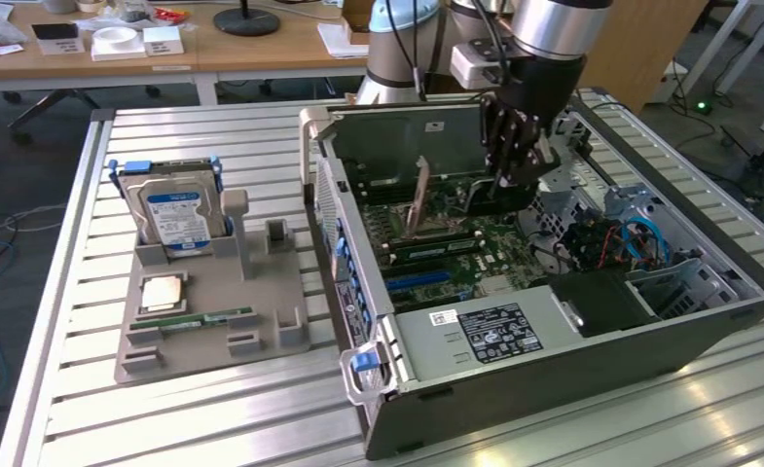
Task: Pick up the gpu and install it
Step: 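Insert the gpu into the slot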
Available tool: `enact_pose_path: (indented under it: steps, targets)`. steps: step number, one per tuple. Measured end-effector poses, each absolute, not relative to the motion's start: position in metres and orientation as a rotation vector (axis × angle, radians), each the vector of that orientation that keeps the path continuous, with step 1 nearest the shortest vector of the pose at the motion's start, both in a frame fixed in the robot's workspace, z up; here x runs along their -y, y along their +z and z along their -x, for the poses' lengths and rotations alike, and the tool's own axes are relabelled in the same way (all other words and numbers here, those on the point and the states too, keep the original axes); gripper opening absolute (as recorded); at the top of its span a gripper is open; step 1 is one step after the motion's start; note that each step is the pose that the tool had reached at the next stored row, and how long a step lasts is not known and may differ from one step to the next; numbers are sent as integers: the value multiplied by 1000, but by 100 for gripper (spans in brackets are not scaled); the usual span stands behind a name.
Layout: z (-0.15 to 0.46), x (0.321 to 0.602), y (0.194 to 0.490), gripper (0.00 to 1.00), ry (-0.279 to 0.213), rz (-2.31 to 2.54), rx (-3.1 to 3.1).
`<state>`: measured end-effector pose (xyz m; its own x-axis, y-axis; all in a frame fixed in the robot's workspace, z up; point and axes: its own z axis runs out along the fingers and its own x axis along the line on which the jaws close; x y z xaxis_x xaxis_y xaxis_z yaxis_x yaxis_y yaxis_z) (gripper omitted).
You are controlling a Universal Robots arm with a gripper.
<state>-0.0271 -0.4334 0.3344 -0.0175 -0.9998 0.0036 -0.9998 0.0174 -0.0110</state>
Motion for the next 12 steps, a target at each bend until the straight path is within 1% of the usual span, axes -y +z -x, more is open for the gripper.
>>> enact_pose_path:
  steps: [12]
  targets:
    - [41, 433, 316, 26, -39, 2193, -2231]
